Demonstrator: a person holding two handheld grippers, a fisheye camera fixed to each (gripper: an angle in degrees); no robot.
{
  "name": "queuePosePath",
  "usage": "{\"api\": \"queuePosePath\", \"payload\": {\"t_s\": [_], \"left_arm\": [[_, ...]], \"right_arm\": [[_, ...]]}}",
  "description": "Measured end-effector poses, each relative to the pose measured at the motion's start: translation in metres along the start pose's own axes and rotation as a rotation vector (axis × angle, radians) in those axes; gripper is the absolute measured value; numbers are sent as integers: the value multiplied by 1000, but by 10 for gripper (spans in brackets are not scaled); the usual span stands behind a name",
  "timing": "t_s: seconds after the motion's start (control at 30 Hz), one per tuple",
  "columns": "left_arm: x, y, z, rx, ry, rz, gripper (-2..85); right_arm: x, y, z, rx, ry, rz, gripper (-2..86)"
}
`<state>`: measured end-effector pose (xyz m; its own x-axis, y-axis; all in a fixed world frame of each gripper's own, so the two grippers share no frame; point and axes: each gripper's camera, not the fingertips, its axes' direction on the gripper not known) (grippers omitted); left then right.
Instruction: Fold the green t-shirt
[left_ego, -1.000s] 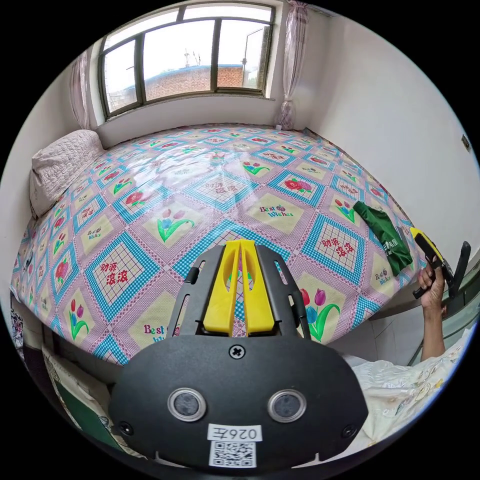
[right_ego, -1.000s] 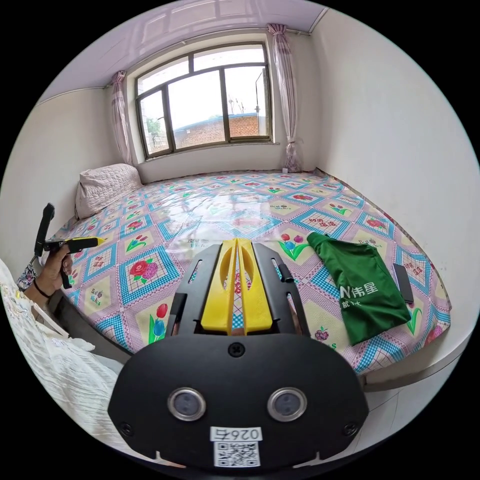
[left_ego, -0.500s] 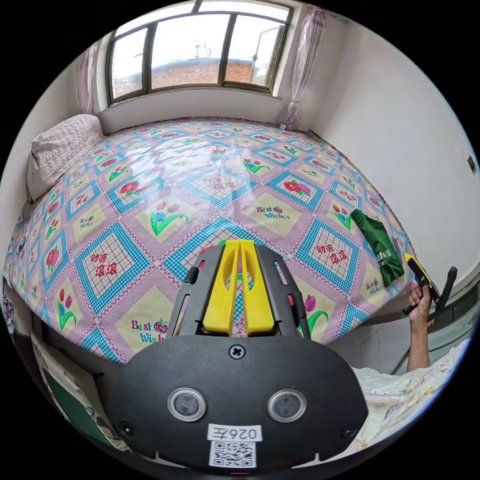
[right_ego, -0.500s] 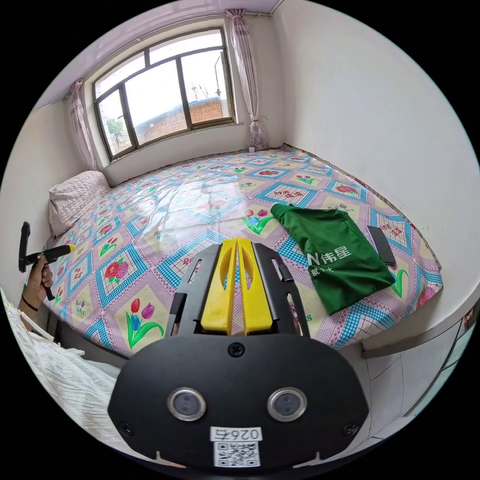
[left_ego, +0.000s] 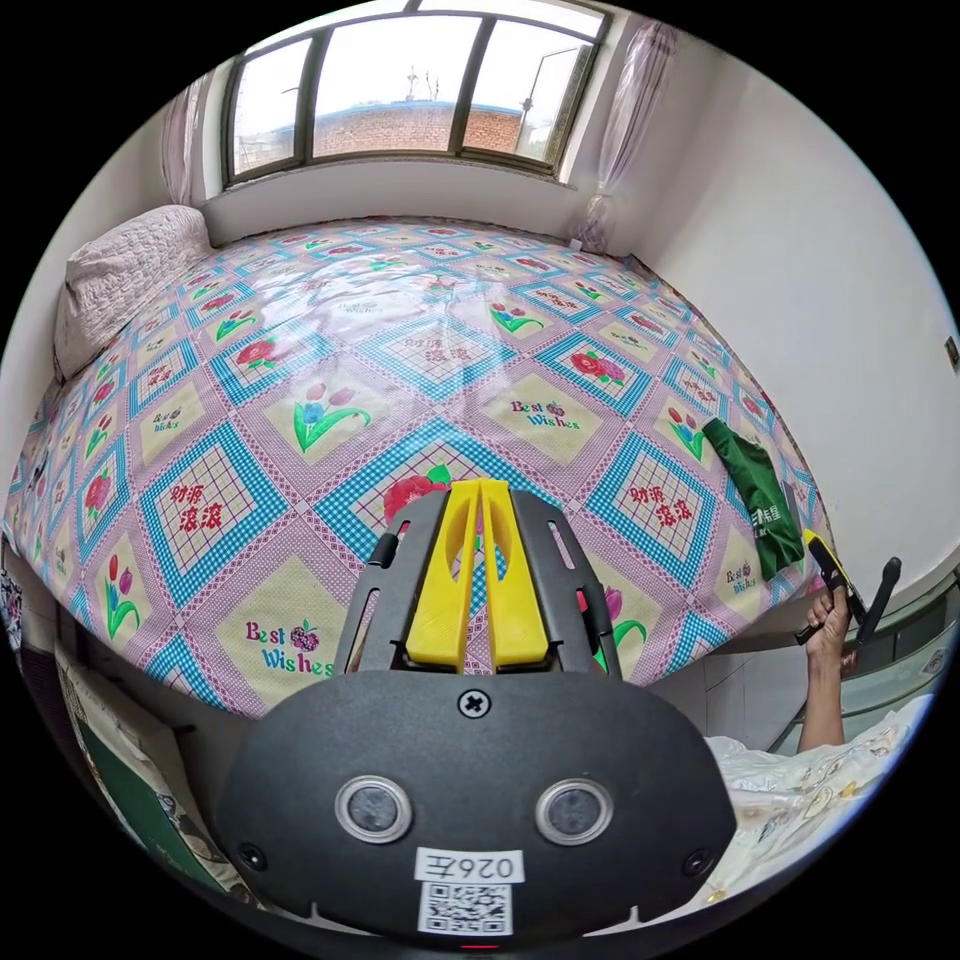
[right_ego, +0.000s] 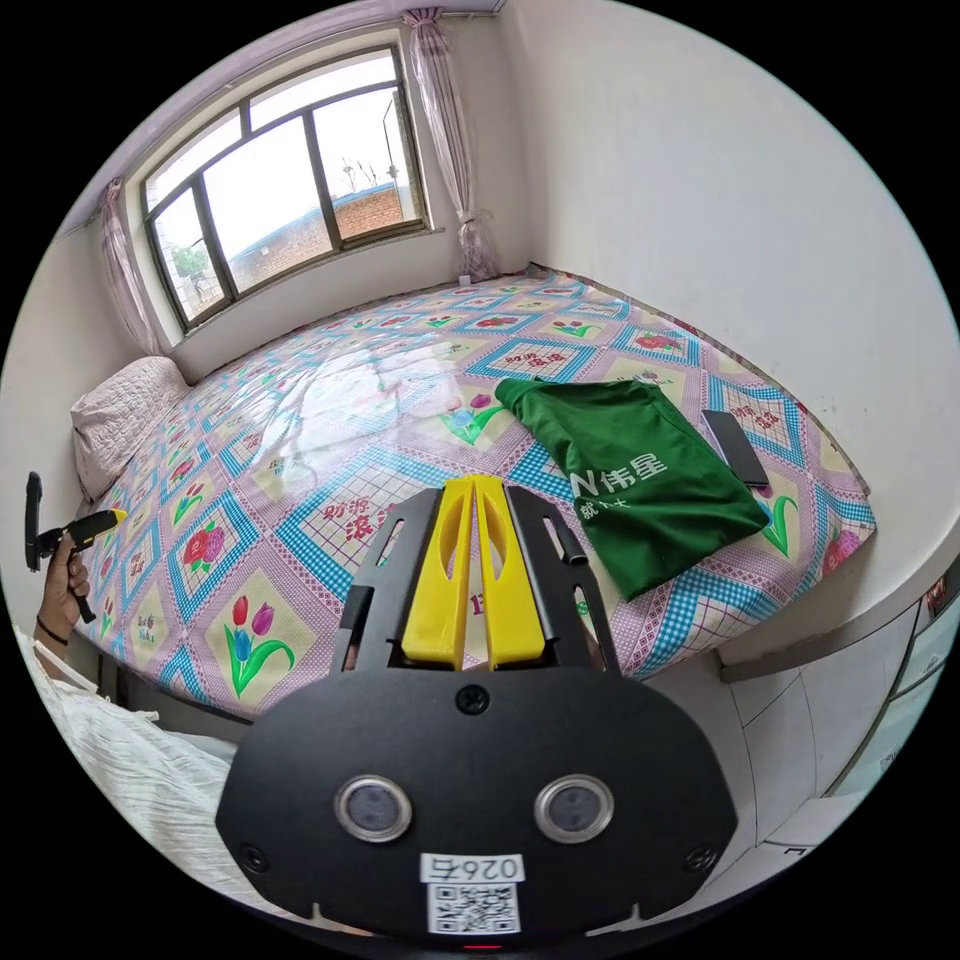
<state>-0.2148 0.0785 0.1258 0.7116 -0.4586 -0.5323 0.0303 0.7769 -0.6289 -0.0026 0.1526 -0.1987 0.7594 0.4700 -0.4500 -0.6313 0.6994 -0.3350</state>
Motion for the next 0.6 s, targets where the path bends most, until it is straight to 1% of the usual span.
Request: {"api": "queuePosePath", "payload": {"t_s": [0.27,0.6], "left_arm": [[6,-6,4,-51,-12,-17,-10],[25,-16,3,-73,-20,-10,-10]], "right_arm": [[19,-9,11,-50,51,47,-15],[50,-10,19,-88,85,100,-13]]}}
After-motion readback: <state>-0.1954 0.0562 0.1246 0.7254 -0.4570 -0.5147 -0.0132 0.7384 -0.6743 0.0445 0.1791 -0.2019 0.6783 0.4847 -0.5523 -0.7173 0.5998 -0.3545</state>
